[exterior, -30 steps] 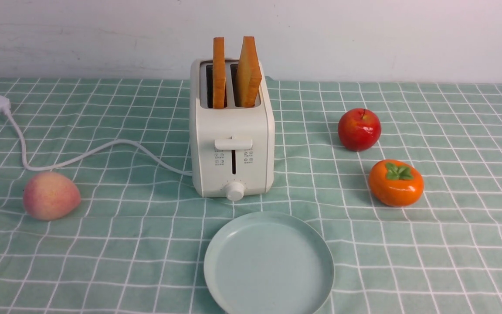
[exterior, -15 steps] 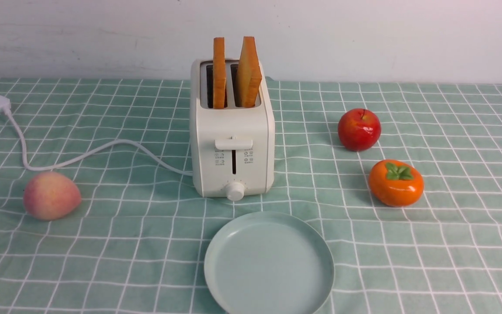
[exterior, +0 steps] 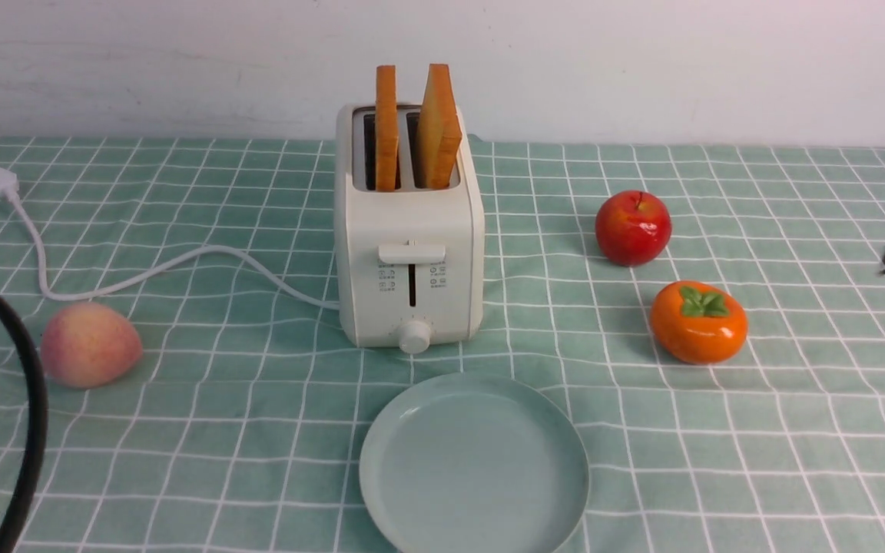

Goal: Take toasted bread from bread machine on blue coffee table place on plate.
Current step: 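Grasp the toast slice in the toaster and pull it up out of the slot with the right gripper, then place the held slice of bread on top of the slice on the plate with the right gripper, then reach for a toast slice standing in the toaster with the left gripper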

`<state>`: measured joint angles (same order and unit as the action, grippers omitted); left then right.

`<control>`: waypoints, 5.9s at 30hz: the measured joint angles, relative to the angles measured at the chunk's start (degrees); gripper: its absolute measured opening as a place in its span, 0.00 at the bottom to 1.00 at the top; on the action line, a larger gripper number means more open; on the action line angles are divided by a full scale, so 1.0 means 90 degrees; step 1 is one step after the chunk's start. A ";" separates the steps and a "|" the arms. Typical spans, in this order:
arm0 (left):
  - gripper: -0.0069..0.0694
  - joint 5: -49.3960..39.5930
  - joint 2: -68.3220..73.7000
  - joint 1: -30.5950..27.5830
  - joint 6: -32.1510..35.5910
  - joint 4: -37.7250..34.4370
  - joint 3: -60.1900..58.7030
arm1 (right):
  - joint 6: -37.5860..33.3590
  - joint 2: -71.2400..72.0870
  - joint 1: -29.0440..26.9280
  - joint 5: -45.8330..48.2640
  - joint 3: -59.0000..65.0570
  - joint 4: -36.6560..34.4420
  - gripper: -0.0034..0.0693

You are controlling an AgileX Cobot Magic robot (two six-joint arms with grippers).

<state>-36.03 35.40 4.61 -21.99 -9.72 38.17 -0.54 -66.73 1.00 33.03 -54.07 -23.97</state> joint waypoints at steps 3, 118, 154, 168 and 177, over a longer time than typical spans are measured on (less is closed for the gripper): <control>0.40 -0.0051 0.0140 0.0000 0.0000 -0.0586 0.0000 | -0.0859 -0.0833 0.0272 0.0753 -0.0851 -0.0511 0.38; 0.40 -0.0639 0.0222 0.0000 0.0024 -0.1445 0.0005 | -0.2407 -0.3513 0.1151 0.2398 -0.6228 -0.0912 0.20; 0.40 -0.0757 0.0222 0.0000 0.0031 -0.1465 0.0005 | -0.4145 -0.3346 0.1735 0.1131 -0.1293 -0.3519 0.86; 0.42 -0.0814 0.2708 0.0094 0.0712 -0.1452 0.2497 | -0.3408 -0.1082 0.2075 0.2244 -0.1703 -0.2203 0.80; 0.57 -0.0955 0.5185 0.1673 -0.0076 0.0184 0.5123 | -0.1060 -0.0659 0.2583 0.2889 -0.1703 0.0303 0.79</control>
<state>-44.62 82.07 19.67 -22.68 -8.07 84.27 -10.09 -72.66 24.25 59.03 -69.40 -21.24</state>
